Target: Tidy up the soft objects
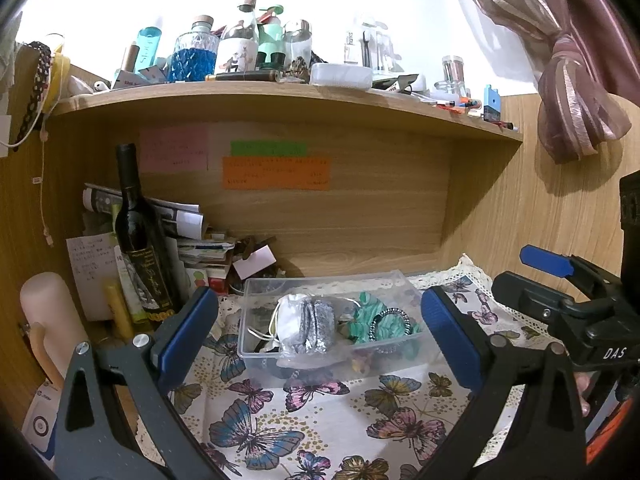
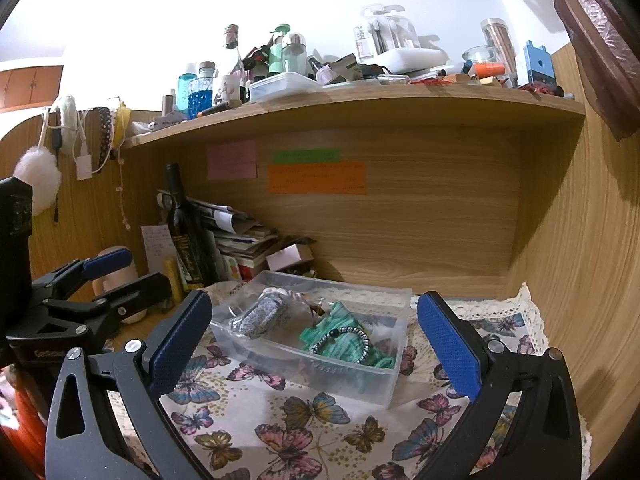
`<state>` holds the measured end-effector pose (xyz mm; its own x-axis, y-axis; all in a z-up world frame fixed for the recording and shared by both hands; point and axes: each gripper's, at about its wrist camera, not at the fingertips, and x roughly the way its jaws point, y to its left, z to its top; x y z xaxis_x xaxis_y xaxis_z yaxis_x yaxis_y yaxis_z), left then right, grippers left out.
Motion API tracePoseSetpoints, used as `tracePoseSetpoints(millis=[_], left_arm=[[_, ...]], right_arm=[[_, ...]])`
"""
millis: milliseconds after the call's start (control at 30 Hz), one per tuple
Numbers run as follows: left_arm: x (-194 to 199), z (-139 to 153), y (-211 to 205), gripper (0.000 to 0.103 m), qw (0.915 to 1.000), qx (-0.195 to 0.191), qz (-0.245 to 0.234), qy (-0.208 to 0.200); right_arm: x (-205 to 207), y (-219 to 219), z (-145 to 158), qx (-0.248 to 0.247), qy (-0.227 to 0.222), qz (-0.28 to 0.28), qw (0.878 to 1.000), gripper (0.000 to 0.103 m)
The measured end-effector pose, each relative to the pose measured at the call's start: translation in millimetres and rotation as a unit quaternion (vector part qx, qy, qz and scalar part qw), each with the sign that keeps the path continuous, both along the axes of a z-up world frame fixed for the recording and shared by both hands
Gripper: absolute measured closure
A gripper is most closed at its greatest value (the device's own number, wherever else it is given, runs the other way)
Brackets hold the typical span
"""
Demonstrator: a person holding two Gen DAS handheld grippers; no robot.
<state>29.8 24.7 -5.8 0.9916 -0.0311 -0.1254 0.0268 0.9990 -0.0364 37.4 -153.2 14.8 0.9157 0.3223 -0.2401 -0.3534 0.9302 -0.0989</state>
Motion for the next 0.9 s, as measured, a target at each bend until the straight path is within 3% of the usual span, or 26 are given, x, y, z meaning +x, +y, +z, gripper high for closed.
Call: tracePoseSetpoints(millis=[900], left_arm=[[1.1,0.1,-2.3,0.0,0.9999,-0.007,-0.01,0.007]], right_arm=[[2.4,2.7,-3.5,0.0,0.006,-0.002,1.0,0.0]])
